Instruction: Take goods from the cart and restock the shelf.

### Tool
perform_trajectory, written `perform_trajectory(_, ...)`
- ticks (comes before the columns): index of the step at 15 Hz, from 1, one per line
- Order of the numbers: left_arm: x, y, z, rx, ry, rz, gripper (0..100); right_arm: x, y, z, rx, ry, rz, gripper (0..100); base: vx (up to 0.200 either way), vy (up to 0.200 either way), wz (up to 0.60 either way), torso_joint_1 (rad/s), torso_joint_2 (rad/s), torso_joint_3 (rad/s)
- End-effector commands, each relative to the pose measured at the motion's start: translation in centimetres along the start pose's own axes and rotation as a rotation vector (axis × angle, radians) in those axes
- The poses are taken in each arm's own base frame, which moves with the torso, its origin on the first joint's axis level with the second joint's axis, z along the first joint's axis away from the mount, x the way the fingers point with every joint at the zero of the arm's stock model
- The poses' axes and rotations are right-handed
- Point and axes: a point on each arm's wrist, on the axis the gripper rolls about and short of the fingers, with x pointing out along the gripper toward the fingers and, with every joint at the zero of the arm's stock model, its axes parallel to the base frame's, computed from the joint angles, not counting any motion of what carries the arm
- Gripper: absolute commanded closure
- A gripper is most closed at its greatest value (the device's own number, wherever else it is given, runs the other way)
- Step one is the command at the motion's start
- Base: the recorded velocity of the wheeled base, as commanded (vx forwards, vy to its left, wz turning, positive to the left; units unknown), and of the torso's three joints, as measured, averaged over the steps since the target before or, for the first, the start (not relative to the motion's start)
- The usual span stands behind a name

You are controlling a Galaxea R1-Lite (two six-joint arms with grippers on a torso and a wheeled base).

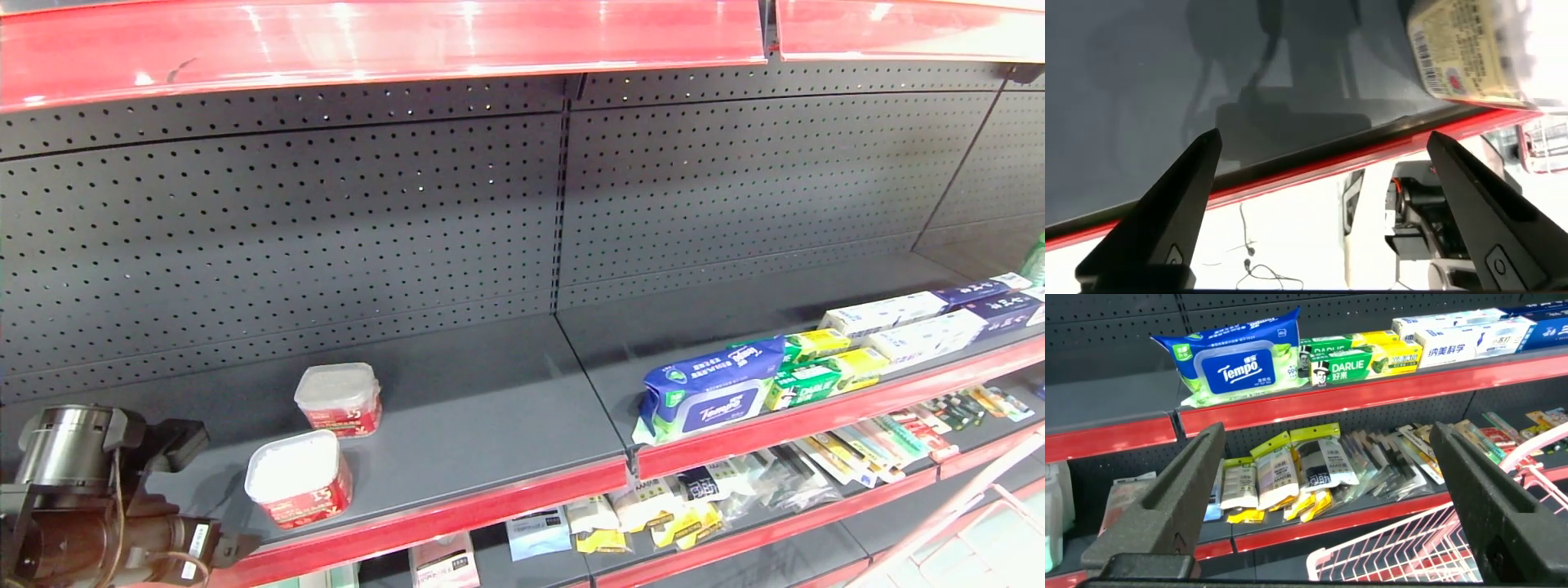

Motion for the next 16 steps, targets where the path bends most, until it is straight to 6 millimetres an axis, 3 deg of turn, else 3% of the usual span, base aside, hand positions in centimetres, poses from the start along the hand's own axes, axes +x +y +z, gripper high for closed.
perform_trajectory(1,0.2,-0.1,-0.1,0.000,0.007,-0.020,0,0.0,0.0,0.0,0.000,0.001,0.001,0,0.000,0.000,0.00,0.000,0.00,0.000)
perform_trajectory(16,0.7,0.0,1.0,0.001,-0.016,-0.056,0,0.0,0.0,0.0,0.000,0.001,0.001,0,0.000,0.000,0.00,0.000,0.00,0.000)
